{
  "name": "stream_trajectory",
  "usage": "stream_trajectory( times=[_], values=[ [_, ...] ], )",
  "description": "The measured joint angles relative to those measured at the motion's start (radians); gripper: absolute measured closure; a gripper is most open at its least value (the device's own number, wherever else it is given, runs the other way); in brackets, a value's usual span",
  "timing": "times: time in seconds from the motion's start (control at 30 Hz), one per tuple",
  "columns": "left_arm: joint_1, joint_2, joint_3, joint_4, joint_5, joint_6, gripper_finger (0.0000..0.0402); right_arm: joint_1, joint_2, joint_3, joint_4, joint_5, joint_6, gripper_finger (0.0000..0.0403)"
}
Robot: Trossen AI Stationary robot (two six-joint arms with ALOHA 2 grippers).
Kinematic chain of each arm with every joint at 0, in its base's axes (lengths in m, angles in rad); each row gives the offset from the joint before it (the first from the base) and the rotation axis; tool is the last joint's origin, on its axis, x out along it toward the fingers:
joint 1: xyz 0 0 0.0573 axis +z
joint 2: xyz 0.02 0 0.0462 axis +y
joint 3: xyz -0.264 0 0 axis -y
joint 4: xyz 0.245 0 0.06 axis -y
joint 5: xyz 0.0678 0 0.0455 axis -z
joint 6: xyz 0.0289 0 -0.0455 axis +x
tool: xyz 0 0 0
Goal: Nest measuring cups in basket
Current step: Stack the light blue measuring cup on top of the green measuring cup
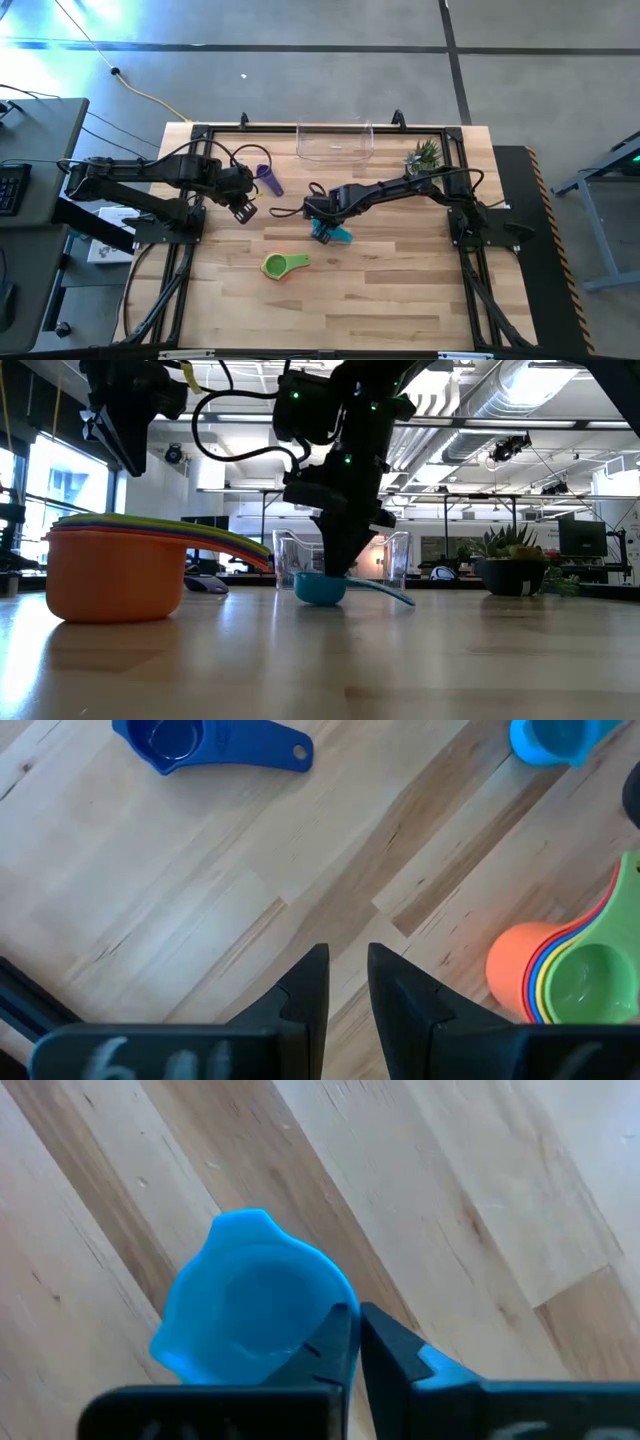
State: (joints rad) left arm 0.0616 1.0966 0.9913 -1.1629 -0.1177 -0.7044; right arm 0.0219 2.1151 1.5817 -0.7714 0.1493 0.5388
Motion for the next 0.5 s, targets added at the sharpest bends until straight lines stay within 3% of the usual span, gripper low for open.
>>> stream_trajectory(
  times=[0.5],
  values=[
    [0.000,0.000,0.000,-0.050,0.002,0.002,0.0336,0.058,0.000,0.263,-0.137,0.045,-0.130,0.0402]
  ],
)
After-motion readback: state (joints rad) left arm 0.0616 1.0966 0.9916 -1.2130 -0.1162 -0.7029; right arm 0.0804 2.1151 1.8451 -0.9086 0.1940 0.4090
